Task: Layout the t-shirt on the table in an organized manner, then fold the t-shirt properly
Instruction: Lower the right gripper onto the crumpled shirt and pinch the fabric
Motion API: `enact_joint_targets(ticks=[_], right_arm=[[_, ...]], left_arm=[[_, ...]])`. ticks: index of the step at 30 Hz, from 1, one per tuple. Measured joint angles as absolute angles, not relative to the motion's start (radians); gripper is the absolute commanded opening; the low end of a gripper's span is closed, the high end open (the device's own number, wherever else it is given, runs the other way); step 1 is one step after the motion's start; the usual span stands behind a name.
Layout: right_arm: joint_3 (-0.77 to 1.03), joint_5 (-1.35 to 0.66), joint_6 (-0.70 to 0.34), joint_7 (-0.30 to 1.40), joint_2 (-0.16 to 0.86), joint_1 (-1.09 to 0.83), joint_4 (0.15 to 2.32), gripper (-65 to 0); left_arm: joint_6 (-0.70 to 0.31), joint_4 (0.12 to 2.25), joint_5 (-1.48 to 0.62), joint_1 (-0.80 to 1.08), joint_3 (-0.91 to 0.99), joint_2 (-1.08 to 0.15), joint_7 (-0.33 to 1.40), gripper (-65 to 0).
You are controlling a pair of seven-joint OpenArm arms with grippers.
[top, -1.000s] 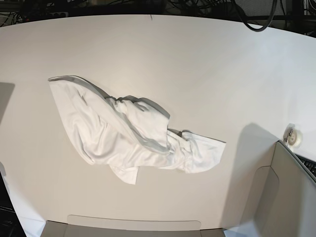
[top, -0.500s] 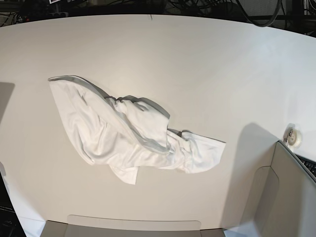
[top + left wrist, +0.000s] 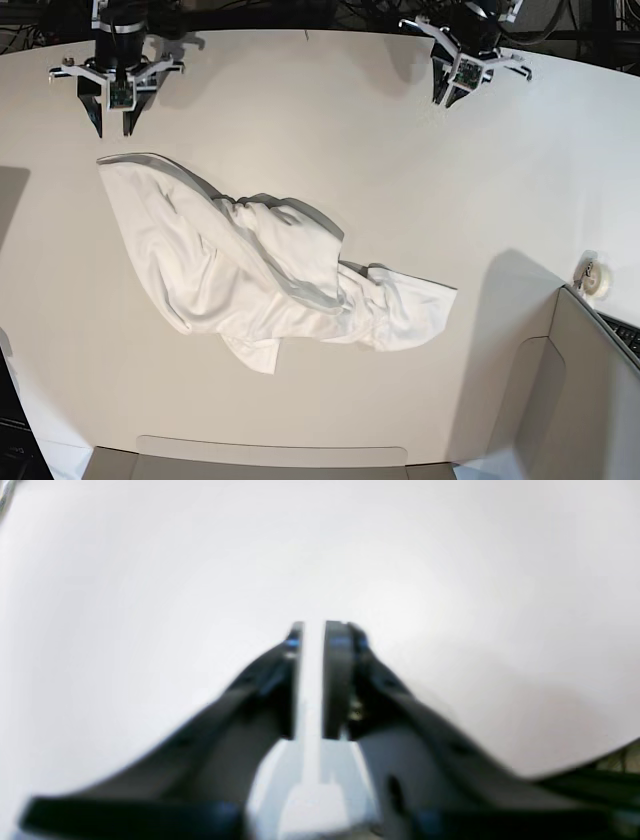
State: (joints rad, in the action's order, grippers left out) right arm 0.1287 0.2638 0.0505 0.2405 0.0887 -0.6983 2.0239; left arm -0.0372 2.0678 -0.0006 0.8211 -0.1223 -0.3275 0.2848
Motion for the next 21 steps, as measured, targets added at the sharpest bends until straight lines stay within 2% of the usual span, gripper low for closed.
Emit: enact_joint_targets(ticks=[2,4,9,11,13,16,21], right_arm=[[0.094,0.290,0.051,0.238,0.086,-0.624,2.024,-41.7],[0.042,0.326,0.062,0.252,0.087,-0.547,2.024,-40.7],[-0.115,0.396,0.062,0.252,0.082,-0.330,2.019,-40.5],[-0.187,0.395,0.045,0.281,0.085,-0.245,2.008,-38.8],[-0.255,0.393,0.051,0.399,0.078,-0.156,1.998,-35.5],[-0.288,0.395,0.066,0.508,-0.006,-0.050,1.929,-28.5],[-0.371,0.390,0.045,0.559,-0.061,0.035,1.747,-20.6]], left_arm=[[-0.102,2.067,0.003,0.722,-0.142,-0.344,0.356,-44.5],[-0.162,2.067,0.002,0.612,-0.143,-0.339,0.443,-40.5],[-0.268,2.067,0.012,0.358,-0.141,-0.242,0.608,-40.4],[-0.292,2.071,0.004,0.297,-0.144,-0.239,0.666,-40.4],[-0.289,2.070,0.002,0.263,-0.146,-0.239,0.731,-40.4],[-0.289,2.066,0.009,0.249,-0.144,-0.242,0.774,-40.4],[-0.289,2.064,0.009,0.251,-0.144,-0.244,0.762,-40.4]])
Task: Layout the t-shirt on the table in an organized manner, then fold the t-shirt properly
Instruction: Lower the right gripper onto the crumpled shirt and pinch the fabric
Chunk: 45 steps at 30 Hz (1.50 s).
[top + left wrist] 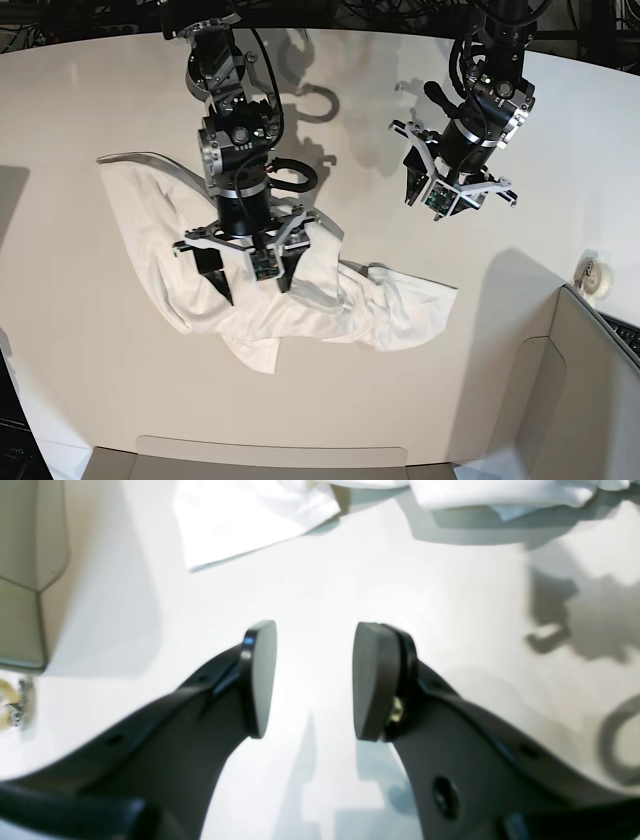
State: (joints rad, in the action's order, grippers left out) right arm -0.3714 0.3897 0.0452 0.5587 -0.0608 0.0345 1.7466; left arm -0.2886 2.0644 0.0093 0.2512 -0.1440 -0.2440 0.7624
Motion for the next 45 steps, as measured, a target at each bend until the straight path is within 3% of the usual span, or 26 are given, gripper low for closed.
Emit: enact_joint_targets(ticks=[5,13,25,45], right_arm=[[-0.419,0.299,-0.029,0.602,-0.153,0.140,1.577,-19.7],[-0.308,0.022,-0.005,0.599,-0.068,0.283,1.409,-19.7],[-0.307,-0.002,-0.027,0.600,-0.055,0.340,1.302,-19.7],[-0.374,0.002,-0.072,0.593,-0.046,0.294,1.324,-19.8]], left_arm=[[-0.293,2.064,-0.003,0.251,-0.149,-0.284,0.759,-40.3],[-0.293,2.060,-0.004,0.257,-0.147,-0.323,0.759,-40.3],[-0.292,2.057,-0.002,0.260,-0.149,-0.325,0.759,-40.3],[-0.292,2.045,-0.003,0.260,-0.149,-0.321,0.759,-40.3]])
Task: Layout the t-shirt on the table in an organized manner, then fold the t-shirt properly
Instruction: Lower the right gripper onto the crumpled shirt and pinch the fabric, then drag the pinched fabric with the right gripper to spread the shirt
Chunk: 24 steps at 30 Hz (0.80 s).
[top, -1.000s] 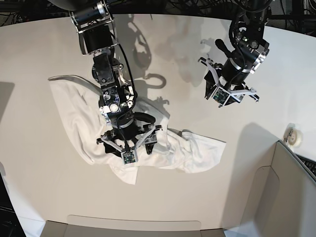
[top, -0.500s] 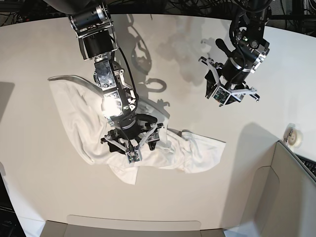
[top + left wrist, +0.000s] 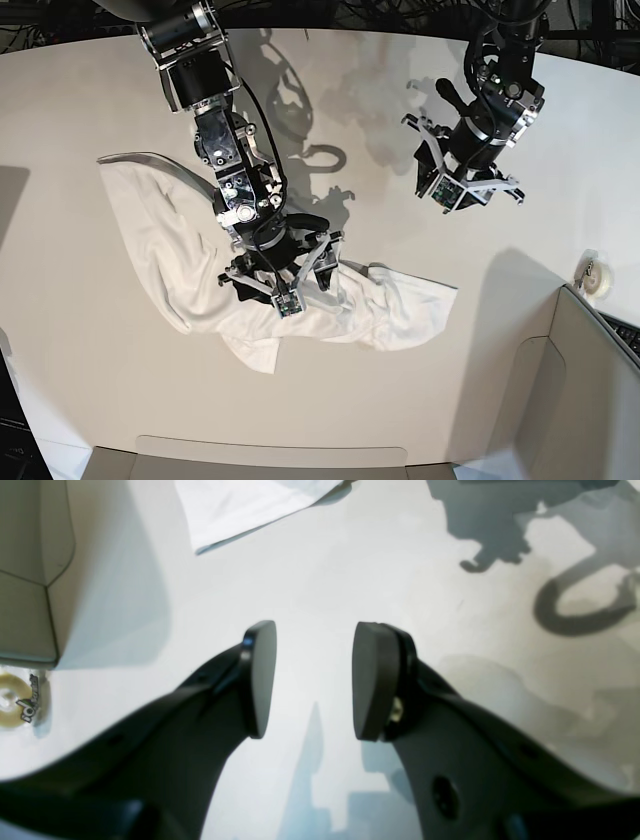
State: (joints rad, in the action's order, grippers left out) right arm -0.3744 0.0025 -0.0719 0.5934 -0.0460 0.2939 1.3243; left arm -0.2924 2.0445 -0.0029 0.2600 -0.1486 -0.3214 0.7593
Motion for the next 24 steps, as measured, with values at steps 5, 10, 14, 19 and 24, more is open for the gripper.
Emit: enact_joint_targets(ticks=[5,10,14,19,24], right_arm=[[-0.375,0.001,-0.084,0.553,-0.047,0.297,1.238,-21.6],[-0.375,0.003,-0.134,0.546,-0.046,0.300,1.228,-51.1],[-0.369,0.003,-0.153,0.562,-0.044,0.297,1.301,-65.0],[-0.369,0.004,-0.155,0.557,-0.014,0.292,1.458,-65.0],[-0.207,0.001,-0.157,0.647,-0.015,0.283,1.653,-65.0]], left_arm=[[-0.295,2.045,-0.007,0.260,-0.149,-0.292,0.759,-40.3],[-0.291,2.045,-0.001,0.260,-0.149,-0.294,0.759,-40.3],[-0.292,2.045,-0.003,0.260,-0.149,-0.294,0.759,-40.3],[-0.292,2.045,-0.002,0.260,-0.149,-0.294,0.759,-40.3],[-0.292,2.045,-0.002,0.275,-0.149,-0.295,0.759,-40.3]])
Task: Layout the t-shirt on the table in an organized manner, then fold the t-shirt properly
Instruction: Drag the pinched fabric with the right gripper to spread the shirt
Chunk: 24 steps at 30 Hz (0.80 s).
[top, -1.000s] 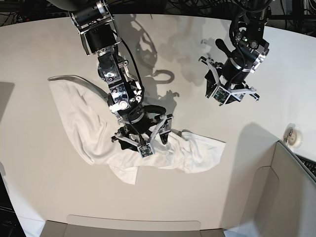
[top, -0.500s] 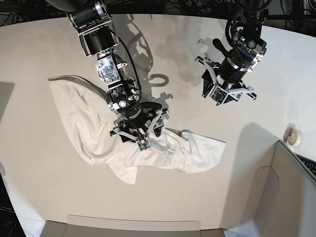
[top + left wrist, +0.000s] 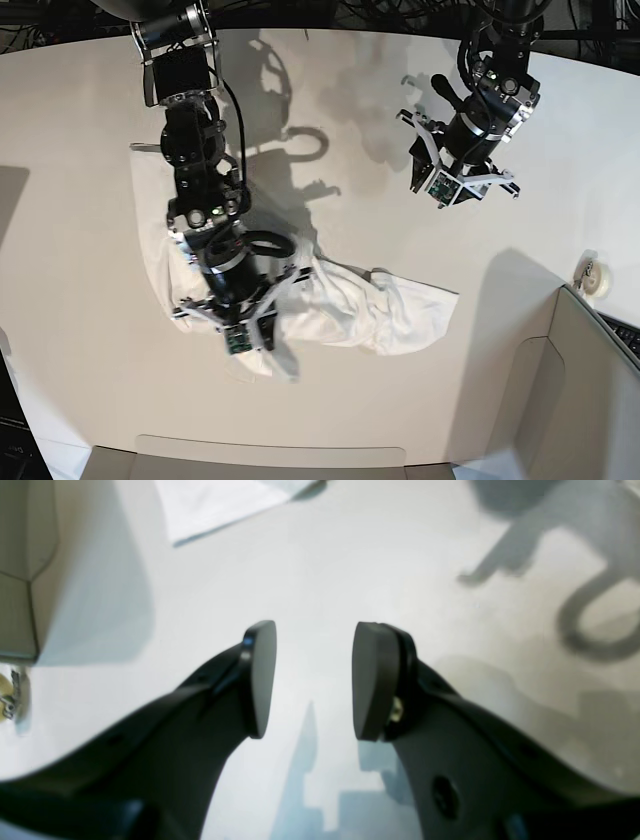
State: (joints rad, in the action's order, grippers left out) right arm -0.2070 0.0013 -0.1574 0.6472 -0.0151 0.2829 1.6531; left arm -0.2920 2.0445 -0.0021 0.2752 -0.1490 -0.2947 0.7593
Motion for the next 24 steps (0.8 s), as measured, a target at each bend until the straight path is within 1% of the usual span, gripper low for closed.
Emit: enact_joint_targets(ticks=[2,6,8,9,10,12,15,18,22,24], right_arm=[[-0.094,0.000,-0.148,0.649,-0.001,0.266,1.705,-65.0],[0.073,0.003,-0.047,0.666,0.105,0.138,1.821,-65.0],[0.140,0.004,-0.033,0.675,0.147,0.058,1.905,-65.0],[0.172,-0.010,-0.048,0.670,0.166,0.010,1.961,-65.0],[0.202,-0.009,-0.040,0.660,0.178,-0.043,2.019,-65.0],[0.249,-0.051,-0.054,0.611,0.180,-0.140,2.063,-65.0],[0.274,-0.168,-0.107,0.627,0.181,-0.290,2.035,-65.0],[0.268,-0.276,-0.173,0.559,0.171,-0.445,2.037,-65.0],[0.172,-0.340,-0.224,0.472,0.180,-0.576,2.041,-64.9],[0.136,-0.339,-0.224,0.430,0.178,-0.622,2.041,-59.9]], left_arm=[[-0.292,2.044,0.001,0.275,-0.149,-0.295,0.762,-40.3],[-0.289,2.044,-0.002,0.286,-0.149,-0.297,0.759,-40.3],[-0.290,2.044,-0.001,0.300,-0.149,-0.297,0.762,-40.3],[-0.293,2.044,-0.002,0.306,-0.149,-0.297,0.761,-40.3],[-0.293,2.043,-0.002,0.306,-0.150,-0.297,0.763,-40.3],[-0.290,2.043,0.000,0.294,-0.149,-0.296,0.759,-40.3],[-0.286,2.039,0.010,0.285,-0.176,-0.290,0.759,-40.3],[-0.300,2.011,0.002,0.275,-0.213,-0.284,0.759,-40.3],[-0.289,1.975,0.009,0.272,-0.212,-0.282,0.759,-40.3],[-0.289,1.971,0.008,0.271,-0.210,-0.283,0.759,-40.3]])
